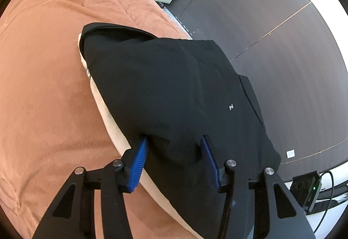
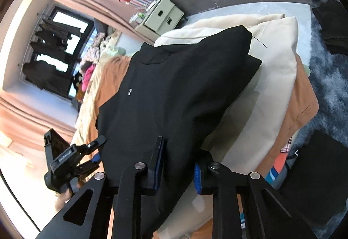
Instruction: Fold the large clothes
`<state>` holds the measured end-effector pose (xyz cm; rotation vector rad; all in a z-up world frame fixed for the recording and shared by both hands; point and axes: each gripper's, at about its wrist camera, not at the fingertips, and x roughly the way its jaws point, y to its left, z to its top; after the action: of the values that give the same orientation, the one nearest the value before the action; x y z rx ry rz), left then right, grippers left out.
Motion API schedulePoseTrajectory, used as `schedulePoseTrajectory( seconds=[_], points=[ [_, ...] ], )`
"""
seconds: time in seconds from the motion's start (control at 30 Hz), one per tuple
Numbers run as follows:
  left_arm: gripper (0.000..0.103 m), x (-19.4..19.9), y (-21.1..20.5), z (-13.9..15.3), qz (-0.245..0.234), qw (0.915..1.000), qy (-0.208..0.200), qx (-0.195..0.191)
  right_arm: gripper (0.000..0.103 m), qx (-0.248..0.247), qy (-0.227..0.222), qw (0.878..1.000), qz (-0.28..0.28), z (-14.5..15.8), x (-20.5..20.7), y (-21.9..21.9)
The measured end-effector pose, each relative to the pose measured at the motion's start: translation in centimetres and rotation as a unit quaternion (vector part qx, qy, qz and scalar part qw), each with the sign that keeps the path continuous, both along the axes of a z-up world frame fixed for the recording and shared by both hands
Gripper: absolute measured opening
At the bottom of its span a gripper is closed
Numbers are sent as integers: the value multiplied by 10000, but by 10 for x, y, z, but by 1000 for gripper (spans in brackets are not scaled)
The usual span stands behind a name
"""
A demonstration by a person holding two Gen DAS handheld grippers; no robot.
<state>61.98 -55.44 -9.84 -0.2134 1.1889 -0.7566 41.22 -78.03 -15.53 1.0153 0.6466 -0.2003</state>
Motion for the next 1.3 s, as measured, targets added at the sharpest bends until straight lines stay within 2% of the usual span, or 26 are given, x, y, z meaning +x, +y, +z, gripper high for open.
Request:
schedulePoseTrajectory(
  seconds=[0.13, 0.27, 0.37, 0.5, 0.53, 0.6, 0.67, 0.77, 0.87, 1.03, 1.3],
  points=[
    [50, -3, 7, 1, -35, 10000, -59, -13, 23, -123, 67, 9998, -143, 0, 4, 0],
    [50, -15, 21, 17, -112, 9990, -417, 133, 24, -335, 218, 9988, -281, 5, 8, -7],
    [51, -30, 33, 31, -197, 9976, -649, 164, 36, -393, 333, 9981, -343, 14, 3, -1],
    [78, -48, 53, 54, -147, 9953, -942, 149, 56, -548, 213, 9977, -340, 38, -16, 14],
    [80, -55, 60, 61, -115, 9944, -1042, 162, 59, -582, 202, 9975, -333, 43, -20, 16],
    [82, -64, 74, 73, -87, 9933, -1144, 139, 75, -719, 192, 9967, -314, 56, -31, 27],
    [83, -77, 88, 87, -56, 9918, -1273, 123, 85, -880, 188, 9956, -276, 70, -39, 38],
    [86, -100, 112, 110, -44, 9885, -1511, 6, 92, -1107, 191, 9934, -221, 92, -52, 55],
    [101, -120, 134, 130, -68, 9861, -1657, -97, 103, -1444, 239, 9887, -308, 116, -73, 75],
    [102, -161, 171, 159, 86, 9780, -2079, -156, 103, -1728, 301, 9842, -248, 140, -97, 103],
    [102, -219, 224, 175, 316, 9677, -2495, -182, 103, -2071, 215, 9781, 86, 159, -140, 155]
  ],
)
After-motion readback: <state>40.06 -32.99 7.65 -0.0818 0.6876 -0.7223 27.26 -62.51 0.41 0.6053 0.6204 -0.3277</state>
